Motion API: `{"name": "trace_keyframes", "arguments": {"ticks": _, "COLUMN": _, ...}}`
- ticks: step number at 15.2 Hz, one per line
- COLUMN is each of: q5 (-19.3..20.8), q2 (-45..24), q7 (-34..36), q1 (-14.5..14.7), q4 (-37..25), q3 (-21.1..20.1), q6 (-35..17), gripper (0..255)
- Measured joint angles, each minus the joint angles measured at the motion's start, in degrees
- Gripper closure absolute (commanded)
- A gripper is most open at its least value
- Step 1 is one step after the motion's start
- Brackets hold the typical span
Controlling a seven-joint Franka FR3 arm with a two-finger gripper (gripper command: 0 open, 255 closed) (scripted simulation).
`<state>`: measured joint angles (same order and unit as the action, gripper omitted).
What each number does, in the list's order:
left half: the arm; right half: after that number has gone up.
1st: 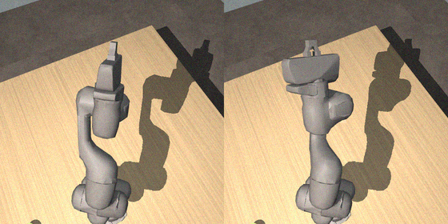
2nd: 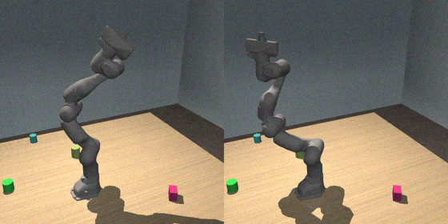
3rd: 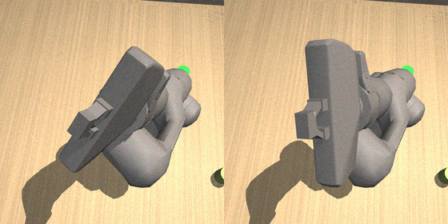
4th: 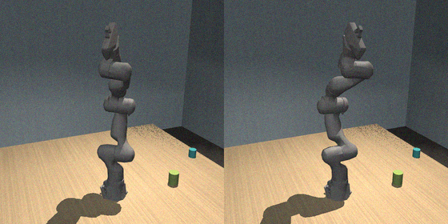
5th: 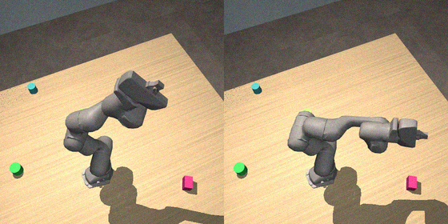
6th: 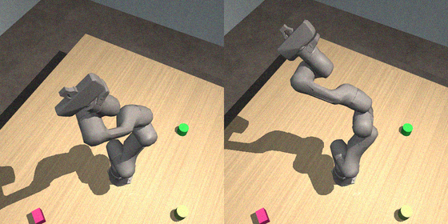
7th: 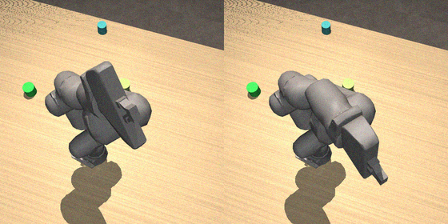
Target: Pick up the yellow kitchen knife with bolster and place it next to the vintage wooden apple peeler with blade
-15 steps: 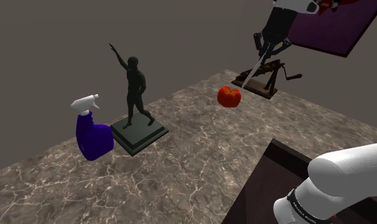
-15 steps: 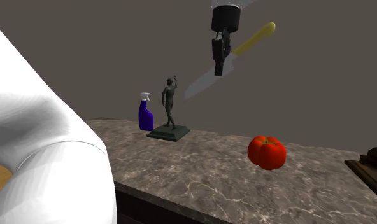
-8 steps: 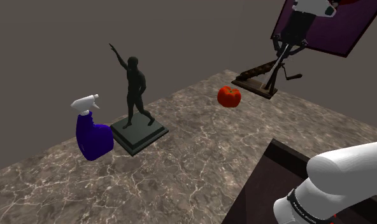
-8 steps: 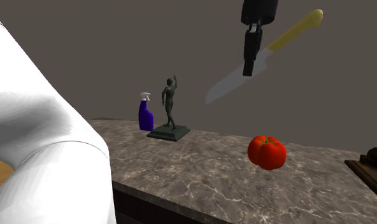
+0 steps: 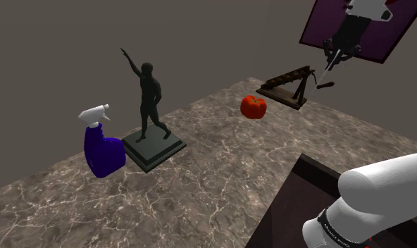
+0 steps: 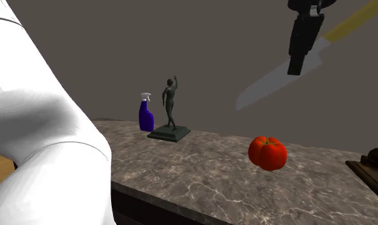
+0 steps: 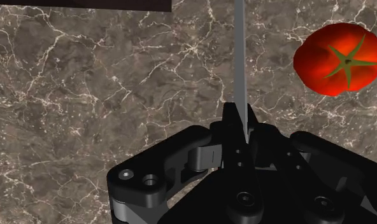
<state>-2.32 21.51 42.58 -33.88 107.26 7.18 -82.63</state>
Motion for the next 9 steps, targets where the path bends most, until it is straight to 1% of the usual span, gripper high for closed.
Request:
{"name": "trace_keyframes", "arguments": {"ticks": 3, "q5": 0.84, "q2": -2.23, "q7": -3.98, "q1": -1.17, "q4": -2.19, "q3": 2.79, "q6": 0.17, "gripper": 255}}
{"name": "trace_keyframes", "arguments": {"ticks": 9, "q5": 1.37, "q2": -10.01, "q7": -12.96, "q1": -3.83, "q4": -10.33, "q3": 8.87, "q6": 1.08, "gripper": 255}}
